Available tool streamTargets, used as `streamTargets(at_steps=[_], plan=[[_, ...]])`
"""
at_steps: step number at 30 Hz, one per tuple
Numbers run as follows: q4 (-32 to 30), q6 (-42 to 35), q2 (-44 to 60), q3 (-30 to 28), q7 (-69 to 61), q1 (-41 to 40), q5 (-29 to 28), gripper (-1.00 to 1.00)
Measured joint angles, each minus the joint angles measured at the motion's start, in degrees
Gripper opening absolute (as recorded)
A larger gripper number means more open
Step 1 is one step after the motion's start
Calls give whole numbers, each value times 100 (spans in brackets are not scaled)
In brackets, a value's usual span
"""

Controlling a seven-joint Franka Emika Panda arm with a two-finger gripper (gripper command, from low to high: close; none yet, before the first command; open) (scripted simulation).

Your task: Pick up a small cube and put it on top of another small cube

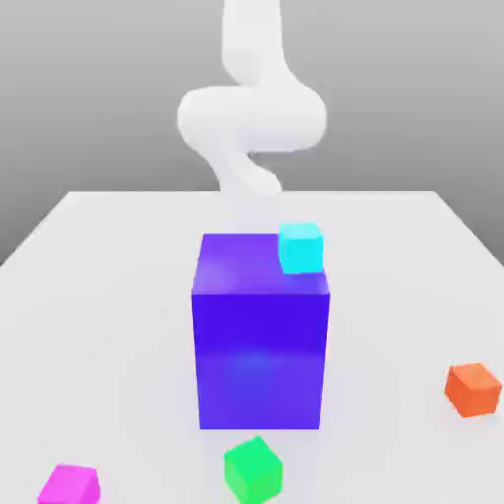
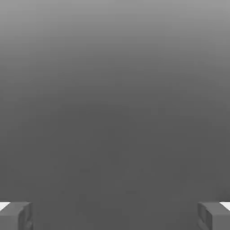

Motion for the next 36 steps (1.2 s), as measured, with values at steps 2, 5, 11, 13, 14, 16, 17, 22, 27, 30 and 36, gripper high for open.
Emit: streamTargets(at_steps=[2, 5, 11, 13, 14, 16, 17, 22, 27, 30, 36], plan=[[14, 89, 320, -181, -441, 112, -74, 0], [35, 216, 771, -450, -1097, 264, -148, 0], [74, 474, 1659, -998, -2485, 523, -161, 0], [87, 558, 1957, -1184, -2980, 602, -123, 0], [94, 601, 2107, -1278, -3231, 642, -98, 0], [107, 687, 2407, -1480, -3738, 733, -40, 0], [113, 730, 2559, -1566, -4004, 762, 5, 0], [146, 941, 3343, -1937, -5392, 848, 322, 0], [184, 1138, 4158, -2082, -6864, 698, 759, 0], [210, 1248, 4649, -2061, -7745, 530, 1017, 0], [261, 1469, 5607, -1909, -9412, 121, 1403, 0]])
